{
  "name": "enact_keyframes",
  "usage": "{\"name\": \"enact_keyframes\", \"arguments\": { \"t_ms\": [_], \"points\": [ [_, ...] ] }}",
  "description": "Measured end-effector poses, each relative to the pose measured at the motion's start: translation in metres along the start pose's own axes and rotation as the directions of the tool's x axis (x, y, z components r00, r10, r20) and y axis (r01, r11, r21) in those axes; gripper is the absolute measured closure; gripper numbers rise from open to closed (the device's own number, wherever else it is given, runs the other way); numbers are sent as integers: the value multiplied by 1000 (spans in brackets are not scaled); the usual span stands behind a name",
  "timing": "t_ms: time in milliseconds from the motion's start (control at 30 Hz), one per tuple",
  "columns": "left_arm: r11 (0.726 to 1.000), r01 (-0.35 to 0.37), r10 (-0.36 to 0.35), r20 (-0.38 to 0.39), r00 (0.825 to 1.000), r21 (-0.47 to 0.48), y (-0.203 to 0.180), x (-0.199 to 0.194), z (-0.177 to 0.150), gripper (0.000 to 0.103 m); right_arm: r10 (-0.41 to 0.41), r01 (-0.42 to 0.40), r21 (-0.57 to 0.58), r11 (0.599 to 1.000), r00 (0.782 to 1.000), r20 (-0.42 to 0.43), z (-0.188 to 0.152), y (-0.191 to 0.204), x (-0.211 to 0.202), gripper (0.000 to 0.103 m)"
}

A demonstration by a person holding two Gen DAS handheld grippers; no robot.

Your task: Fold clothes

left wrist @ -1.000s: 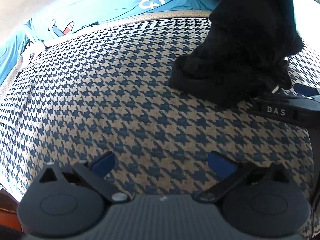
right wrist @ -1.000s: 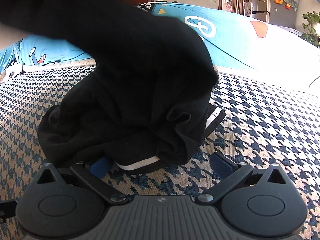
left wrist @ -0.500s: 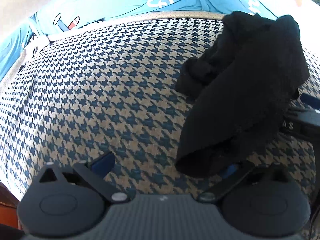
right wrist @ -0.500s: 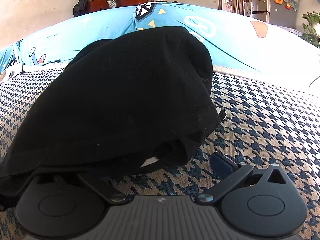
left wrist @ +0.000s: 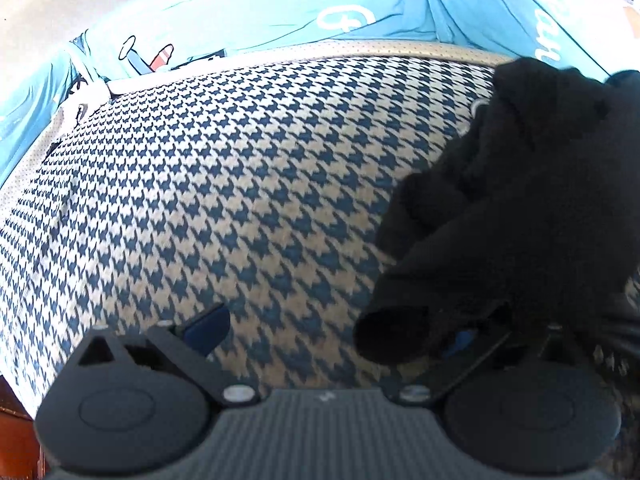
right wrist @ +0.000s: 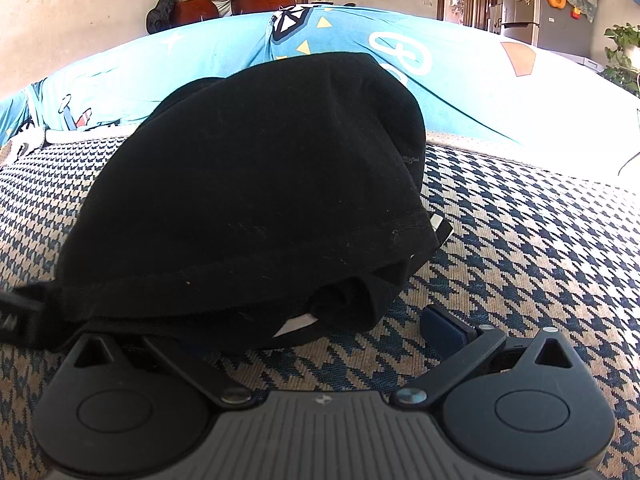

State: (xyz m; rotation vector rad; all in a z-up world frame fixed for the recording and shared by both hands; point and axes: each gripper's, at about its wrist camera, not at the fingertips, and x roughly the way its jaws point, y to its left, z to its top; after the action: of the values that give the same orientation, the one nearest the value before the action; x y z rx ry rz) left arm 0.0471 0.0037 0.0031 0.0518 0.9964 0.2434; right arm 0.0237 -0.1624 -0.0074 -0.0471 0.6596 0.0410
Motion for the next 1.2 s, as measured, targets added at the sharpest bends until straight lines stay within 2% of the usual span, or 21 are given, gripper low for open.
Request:
{"name": "enact_keyframes", "arguments": {
  "t_ms": [167, 300, 433, 500, 700, 833, 967, 1133, 1200],
  "points": [
    [1000, -9, 9, -6, 1000, -18, -6, 14, 15, 0, -4, 4, -3, 1000, 1000, -2, -3, 0, 0, 0],
    [999, -15, 14, -11, 1000, -47, -9, 23, 26, 0, 6, -6, -4, 1000, 999, -33, -4, -3, -10, 0],
    [995, 6, -10, -43, 999, -96, -7, 29, 29, 0, 25, -26, -8, 1000, 996, -82, -5, -7, -20, 0],
    [993, 11, -17, -47, 999, -115, -6, 25, 25, 0, 30, -31, -5, 1000, 994, -104, -6, -8, -26, 0],
    [999, -1, 0, -26, 1000, -49, -6, 5, 8, 0, 40, -42, -11, 999, 986, -160, -14, -11, -49, 0],
    [999, 19, -19, -8, 1000, -25, -4, -15, -3, 0, 49, -52, -12, 999, 980, -192, -19, -15, -66, 0],
    [1000, 26, -26, 4, 1000, -5, -1, -28, -17, 0, 82, -70, 64, 996, 976, -203, -26, -29, -86, 0],
    [999, 47, -47, 8, 999, 7, 4, -39, -39, 0, 69, -44, 128, 991, 977, -199, -37, -39, -112, 0],
    [998, 56, -56, 9, 998, 11, 6, -44, -48, 0, 60, -33, 135, 990, 979, -197, -28, -33, -107, 0]
  ]
}}
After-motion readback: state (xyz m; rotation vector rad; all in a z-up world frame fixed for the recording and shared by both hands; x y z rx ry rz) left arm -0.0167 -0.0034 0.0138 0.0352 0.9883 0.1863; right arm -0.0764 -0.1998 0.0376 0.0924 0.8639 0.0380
